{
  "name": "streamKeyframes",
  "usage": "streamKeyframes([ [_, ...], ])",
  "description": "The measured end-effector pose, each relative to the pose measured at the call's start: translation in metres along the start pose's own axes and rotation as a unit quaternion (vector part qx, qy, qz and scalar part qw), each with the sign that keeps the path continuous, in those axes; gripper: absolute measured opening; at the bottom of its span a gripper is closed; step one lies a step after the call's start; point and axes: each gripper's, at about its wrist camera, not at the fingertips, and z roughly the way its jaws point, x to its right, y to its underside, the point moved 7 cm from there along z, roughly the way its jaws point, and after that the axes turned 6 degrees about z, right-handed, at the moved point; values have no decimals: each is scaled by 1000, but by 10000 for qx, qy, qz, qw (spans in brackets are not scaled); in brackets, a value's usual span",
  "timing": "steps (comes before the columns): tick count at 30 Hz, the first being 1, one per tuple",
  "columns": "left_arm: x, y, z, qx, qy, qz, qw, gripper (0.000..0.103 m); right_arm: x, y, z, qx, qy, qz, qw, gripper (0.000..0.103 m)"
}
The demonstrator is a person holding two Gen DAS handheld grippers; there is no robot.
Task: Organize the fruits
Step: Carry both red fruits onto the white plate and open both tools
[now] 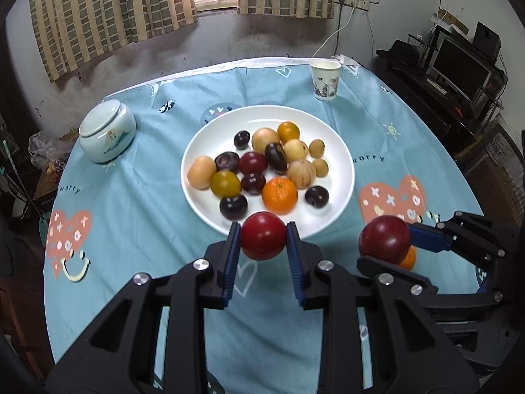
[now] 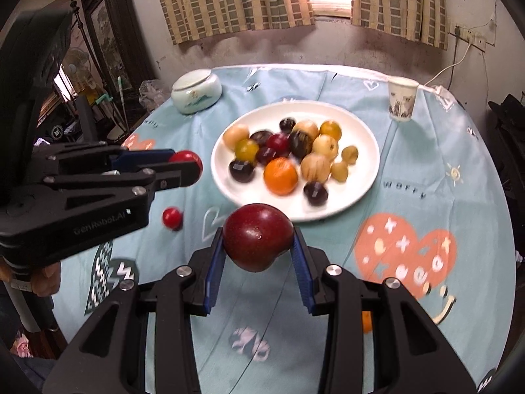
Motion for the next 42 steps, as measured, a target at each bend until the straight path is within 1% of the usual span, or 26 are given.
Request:
streamKeyframes([
  [7,-10,-38,27,66,-150,61,9998,28,14,-57,13,332,67,-65,9994,40],
  [11,-15,-51,46,24,-182,57,9998,28,23,-77,29,348,108,-70,9993,40],
  [15,-21,-58,69,-92,-195,4,9998,28,35,-86,51,260,165,0,9995,40],
  [21,-36,-64,106,-284,-296,-102,9991,29,53,-90,92,-5,316,134,9994,40],
  [26,-43,-69,125,-315,-399,-100,9987,29,60,-100,113,-19,313,199,9993,40],
  [31,-46,-77,133,-257,-413,-92,9988,29,64,-112,128,-34,280,262,9993,41],
  [34,-46,-79,138,-240,-423,-66,9988,30,66,-113,138,-270,241,326,9988,42],
  [37,-46,-77,141,-248,-417,-53,9988,33,70,-112,144,-378,504,259,9977,42],
  [38,-47,-76,141,-248,-413,-66,9988,38,71,-112,143,-329,486,252,9980,43],
  [39,-48,-76,139,-224,-463,-89,9986,43,71,-112,140,-286,433,264,9983,47],
  [40,-51,-75,138,-213,-500,-123,9984,44,73,-114,136,-192,473,297,9983,57],
  [41,-53,-75,138,-235,-485,-168,9984,50,75,-116,132,-92,505,336,9981,63],
  [42,-56,-75,136,-244,-477,-238,9983,59,76,-117,129,-41,454,359,9983,67],
])
